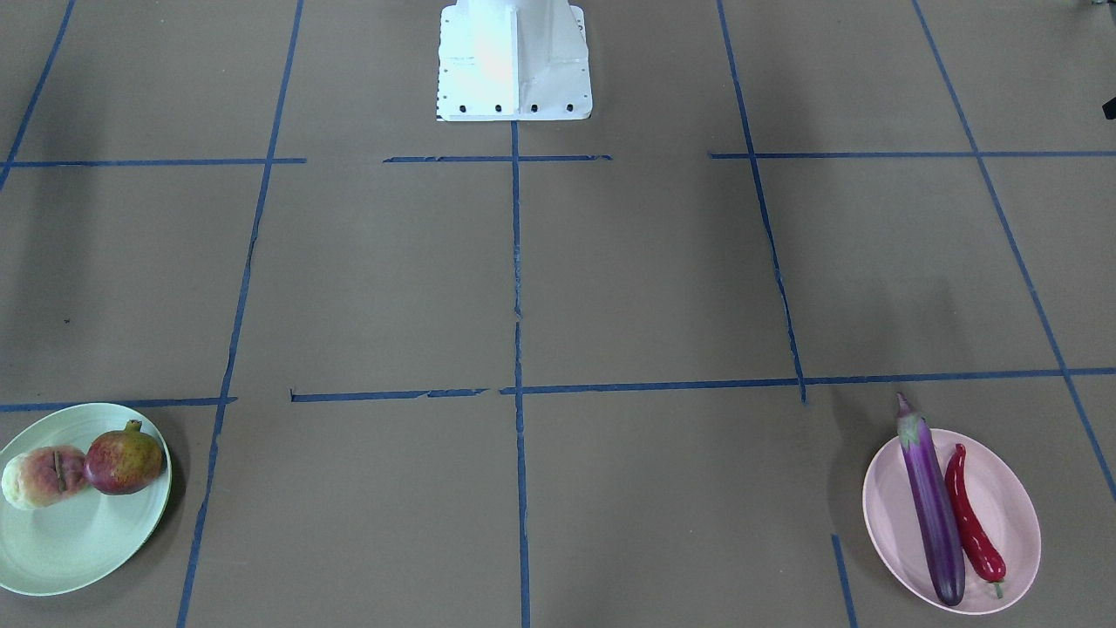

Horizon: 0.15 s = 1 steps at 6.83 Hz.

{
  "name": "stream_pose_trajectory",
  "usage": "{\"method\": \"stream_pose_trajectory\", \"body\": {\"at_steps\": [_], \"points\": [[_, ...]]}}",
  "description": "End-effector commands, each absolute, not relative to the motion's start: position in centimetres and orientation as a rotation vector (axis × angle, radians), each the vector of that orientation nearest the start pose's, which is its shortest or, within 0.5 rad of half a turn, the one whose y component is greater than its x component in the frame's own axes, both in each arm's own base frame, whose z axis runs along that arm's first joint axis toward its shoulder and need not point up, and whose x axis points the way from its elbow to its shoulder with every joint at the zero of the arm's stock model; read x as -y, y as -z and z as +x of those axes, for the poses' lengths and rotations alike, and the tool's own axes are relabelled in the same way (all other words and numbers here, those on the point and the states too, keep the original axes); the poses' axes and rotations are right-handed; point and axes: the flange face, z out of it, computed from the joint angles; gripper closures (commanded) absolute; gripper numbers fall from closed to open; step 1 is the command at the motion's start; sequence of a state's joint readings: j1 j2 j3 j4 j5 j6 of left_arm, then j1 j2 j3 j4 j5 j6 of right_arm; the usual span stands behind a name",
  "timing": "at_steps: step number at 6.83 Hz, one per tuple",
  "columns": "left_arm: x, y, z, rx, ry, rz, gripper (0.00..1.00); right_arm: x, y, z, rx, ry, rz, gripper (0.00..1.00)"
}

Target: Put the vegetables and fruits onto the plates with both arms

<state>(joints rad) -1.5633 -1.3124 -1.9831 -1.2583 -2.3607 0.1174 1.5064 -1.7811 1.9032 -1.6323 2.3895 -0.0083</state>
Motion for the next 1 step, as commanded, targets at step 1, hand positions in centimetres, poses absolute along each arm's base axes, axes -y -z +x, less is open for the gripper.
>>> {"method": "stream_pose_trajectory", "body": {"at_steps": [1], "points": [[37.19,-59.6,-6.23,-0.759,-0.064,-0.099,0.0,39.85,-58.98,4.15,0.822,0.082,0.045,0.0]]}}
